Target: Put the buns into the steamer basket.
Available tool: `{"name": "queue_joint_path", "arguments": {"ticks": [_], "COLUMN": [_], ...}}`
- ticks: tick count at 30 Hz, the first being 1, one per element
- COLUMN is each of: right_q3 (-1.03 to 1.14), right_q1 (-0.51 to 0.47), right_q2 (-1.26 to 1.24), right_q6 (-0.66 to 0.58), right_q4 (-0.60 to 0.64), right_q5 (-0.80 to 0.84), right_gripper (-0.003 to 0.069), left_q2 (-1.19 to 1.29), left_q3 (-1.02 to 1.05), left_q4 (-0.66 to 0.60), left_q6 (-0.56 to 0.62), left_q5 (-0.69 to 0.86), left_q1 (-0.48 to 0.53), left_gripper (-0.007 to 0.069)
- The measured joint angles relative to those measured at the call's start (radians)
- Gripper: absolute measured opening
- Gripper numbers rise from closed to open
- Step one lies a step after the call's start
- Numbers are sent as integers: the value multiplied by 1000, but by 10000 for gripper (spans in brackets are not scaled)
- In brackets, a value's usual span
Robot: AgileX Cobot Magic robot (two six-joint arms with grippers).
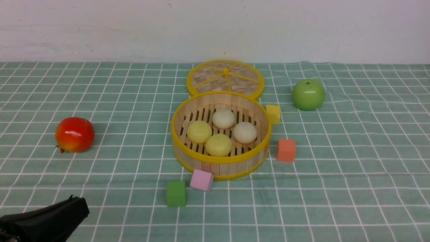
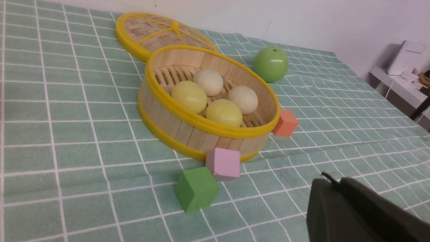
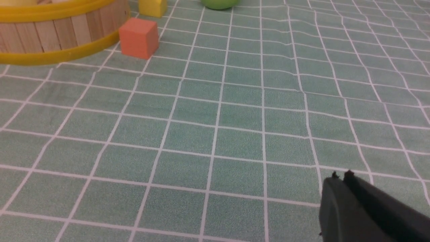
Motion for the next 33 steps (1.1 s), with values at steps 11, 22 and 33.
{"name": "queue_joint_path", "arguments": {"ticks": [11, 22, 33], "right_q3": [0, 0, 0], "right_q1": [0, 0, 0], "right_q2": [0, -1, -1], "right_q6": [-2, -2, -2], "right_q4": [0, 0, 0], "right_q5": [0, 0, 1], "right_gripper": [21, 32, 43], "left_q2": [-202, -441, -441], "left_q3": [187, 266, 266], "left_q4": [83, 501, 533], "left_q6": [-13, -415, -471], "left_q5": [-198, 295, 336], "left_q1": [204, 428, 428], "left_gripper": [-14, -13, -13]}}
